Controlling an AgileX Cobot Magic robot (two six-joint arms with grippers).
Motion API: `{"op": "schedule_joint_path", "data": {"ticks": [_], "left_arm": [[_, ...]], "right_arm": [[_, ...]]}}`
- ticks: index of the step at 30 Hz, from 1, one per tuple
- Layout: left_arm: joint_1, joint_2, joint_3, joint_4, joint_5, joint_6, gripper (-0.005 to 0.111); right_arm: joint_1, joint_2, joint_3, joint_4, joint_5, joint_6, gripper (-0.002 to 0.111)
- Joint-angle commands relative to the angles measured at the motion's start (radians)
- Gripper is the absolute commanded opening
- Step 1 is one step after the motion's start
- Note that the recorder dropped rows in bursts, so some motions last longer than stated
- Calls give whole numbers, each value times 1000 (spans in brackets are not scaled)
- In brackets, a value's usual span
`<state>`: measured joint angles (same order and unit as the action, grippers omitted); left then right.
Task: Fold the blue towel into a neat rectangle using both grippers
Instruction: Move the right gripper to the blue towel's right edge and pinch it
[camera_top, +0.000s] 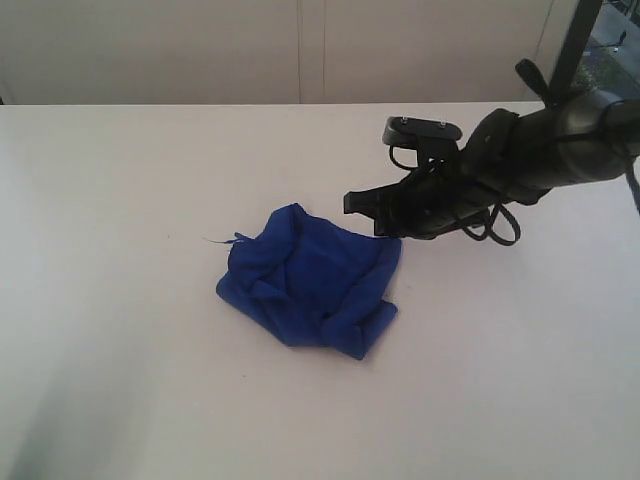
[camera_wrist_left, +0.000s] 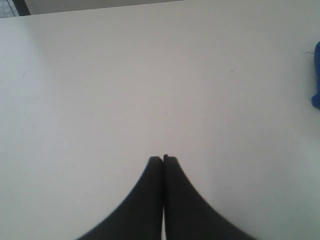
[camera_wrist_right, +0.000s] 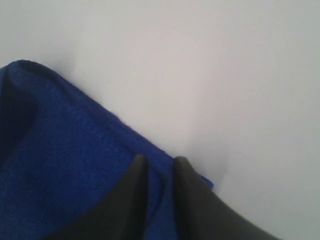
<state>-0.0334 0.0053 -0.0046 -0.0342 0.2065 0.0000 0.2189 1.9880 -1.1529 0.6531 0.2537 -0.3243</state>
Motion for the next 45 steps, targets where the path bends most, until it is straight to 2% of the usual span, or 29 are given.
{"op": "schedule_joint_path", "data": {"ticks": [1,8,28,31,33,34,45], "left_arm": [[0,-5,5,-11,-2,0,0],[0,-5,5,-11,-2,0,0],[0,-5,5,-11,-2,0,0],[0,-5,5,-11,-2,0,0],[0,-5,5,-11,-2,0,0],[0,-5,5,-11,-2,0,0],[0,-5,5,-11,-2,0,0]], "right_arm": [[2,27,-3,32,-12,-10,19],[2,27,-6,89,0,-10,19],[2,52,-13,100,54,-14,19],[2,52,-13,100,43,-21,12],[2,52,-13,100,36,-40,2],[2,52,-13,100,34,-40,0],[2,-56,-13,73,50,-65,0]]}}
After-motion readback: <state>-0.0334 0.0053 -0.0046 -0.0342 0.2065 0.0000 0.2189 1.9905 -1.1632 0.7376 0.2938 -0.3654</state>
